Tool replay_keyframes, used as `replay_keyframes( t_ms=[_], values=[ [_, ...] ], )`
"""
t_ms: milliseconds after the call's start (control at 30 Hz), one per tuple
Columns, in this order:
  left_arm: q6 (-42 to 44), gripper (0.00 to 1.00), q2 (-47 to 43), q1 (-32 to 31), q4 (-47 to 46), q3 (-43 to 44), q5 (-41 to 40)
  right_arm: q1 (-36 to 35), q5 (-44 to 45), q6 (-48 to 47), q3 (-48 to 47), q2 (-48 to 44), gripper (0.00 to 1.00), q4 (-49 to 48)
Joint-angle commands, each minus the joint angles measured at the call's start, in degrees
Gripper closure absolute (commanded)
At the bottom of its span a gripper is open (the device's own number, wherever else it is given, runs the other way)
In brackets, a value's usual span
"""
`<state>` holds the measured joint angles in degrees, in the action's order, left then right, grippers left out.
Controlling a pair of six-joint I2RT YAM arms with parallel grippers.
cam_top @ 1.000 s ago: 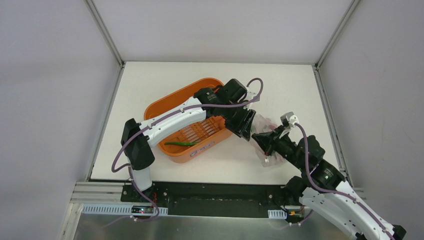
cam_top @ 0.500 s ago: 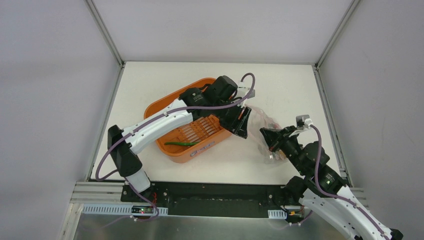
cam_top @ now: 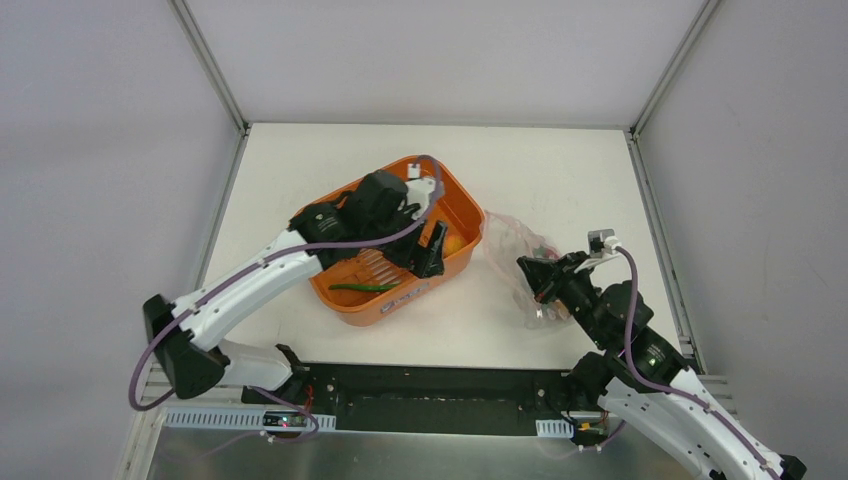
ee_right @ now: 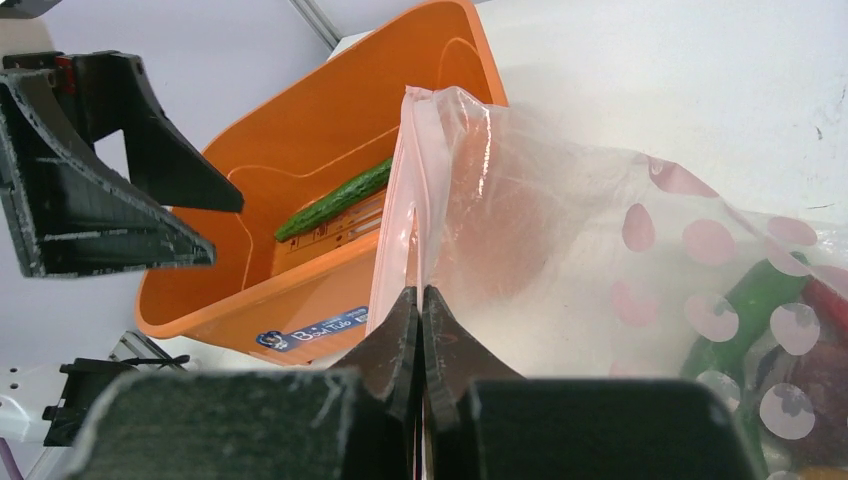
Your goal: Place the food in the zip-top bag and seal the zipper
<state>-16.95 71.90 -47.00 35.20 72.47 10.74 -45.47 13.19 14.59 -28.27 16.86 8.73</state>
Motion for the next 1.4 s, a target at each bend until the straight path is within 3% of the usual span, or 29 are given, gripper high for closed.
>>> replay_keyframes(
  t_ms=[0, 233, 500, 767, 933, 967, 1000, 1033, 1367],
  values=[
    [-0.2, 0.08, -8.0, 4.2, -8.2, -8.3, -10.3, -0.2, -1.4, -0.2, 1.3, 0.2, 1.0, -4.6],
    [4.5, 0.01, -11.4, 9.1, -14.9, -15.0, -17.9, -0.2, -1.4, -0.2, 3.7, -0.7, 1.0, -8.1],
    [8.2, 0.01, 1.5, 18.0, -13.0, -10.6, -14.1, -0.2, -1.4, -0.2, 6.6, -4.0, 1.0, -8.5],
    [12.2, 0.02, 13.7, 20.2, -15.6, -9.2, -16.9, -0.2, -1.4, -0.2, 5.5, -3.2, 1.0, -10.2],
    [16.4, 0.04, 17.7, 20.6, -12.0, -6.6, -20.0, -0.2, -1.4, -0.2, 4.3, -2.5, 1.0, -10.4],
    [18.0, 0.03, 18.2, 20.7, -12.3, -6.7, -19.9, -0.2, -1.9, -0.9, 4.1, -2.5, 1.0, -10.7],
    [19.2, 0.03, 18.6, 20.9, -12.6, -6.8, -19.8, -0.2, -3.0, -12.3, 4.0, -2.5, 1.0, -11.0],
    [20.2, 0.03, 19.3, 21.1, -12.0, -6.3, -19.9, -0.2, -3.1, -13.9, 3.8, -2.5, 1.0, -11.2],
    [26.6, 0.13, 27.0, 21.3, -5.7, -1.9, -19.7, -0.2, -4.2, -16.0, 3.1, -2.5, 1.0, -10.4]
  ],
)
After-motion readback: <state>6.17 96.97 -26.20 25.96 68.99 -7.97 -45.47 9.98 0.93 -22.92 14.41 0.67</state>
